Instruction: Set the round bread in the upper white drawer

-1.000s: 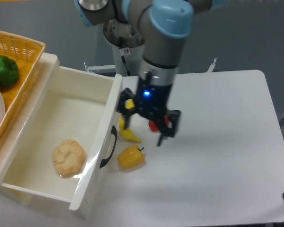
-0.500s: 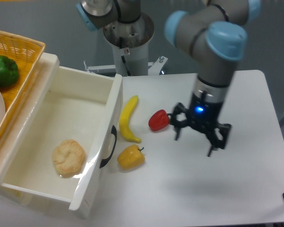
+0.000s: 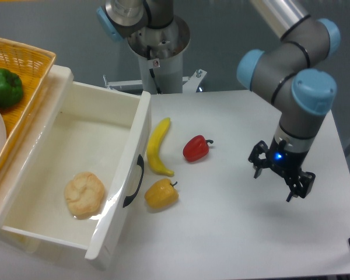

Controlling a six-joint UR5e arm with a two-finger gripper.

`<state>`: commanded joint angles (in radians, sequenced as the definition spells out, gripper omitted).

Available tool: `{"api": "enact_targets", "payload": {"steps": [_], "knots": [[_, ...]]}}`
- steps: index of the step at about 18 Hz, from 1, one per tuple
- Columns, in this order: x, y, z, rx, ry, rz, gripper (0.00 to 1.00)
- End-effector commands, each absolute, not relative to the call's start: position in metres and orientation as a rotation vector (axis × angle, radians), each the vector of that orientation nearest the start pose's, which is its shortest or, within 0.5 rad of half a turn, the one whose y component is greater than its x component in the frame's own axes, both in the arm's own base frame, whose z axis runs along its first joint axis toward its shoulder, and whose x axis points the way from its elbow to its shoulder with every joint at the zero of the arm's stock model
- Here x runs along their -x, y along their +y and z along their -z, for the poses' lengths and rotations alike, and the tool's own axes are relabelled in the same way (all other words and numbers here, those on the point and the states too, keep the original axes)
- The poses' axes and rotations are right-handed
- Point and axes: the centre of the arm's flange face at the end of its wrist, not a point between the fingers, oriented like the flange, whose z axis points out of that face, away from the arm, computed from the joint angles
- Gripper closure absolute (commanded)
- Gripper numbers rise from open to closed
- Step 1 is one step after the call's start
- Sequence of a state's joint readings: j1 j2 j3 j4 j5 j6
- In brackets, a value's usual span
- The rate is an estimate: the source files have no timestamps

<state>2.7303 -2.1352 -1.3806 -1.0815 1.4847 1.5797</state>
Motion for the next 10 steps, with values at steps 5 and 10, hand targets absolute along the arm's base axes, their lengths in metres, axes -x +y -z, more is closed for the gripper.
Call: {"api": "enact_targets", "payload": {"steps": [5,10], "knots": [[0.614,0.388,-0.276,2.988,0.671,-0.130,0.00],[0.618,0.382,-0.268,3.039,0.674,-0.119,0.00]]}}
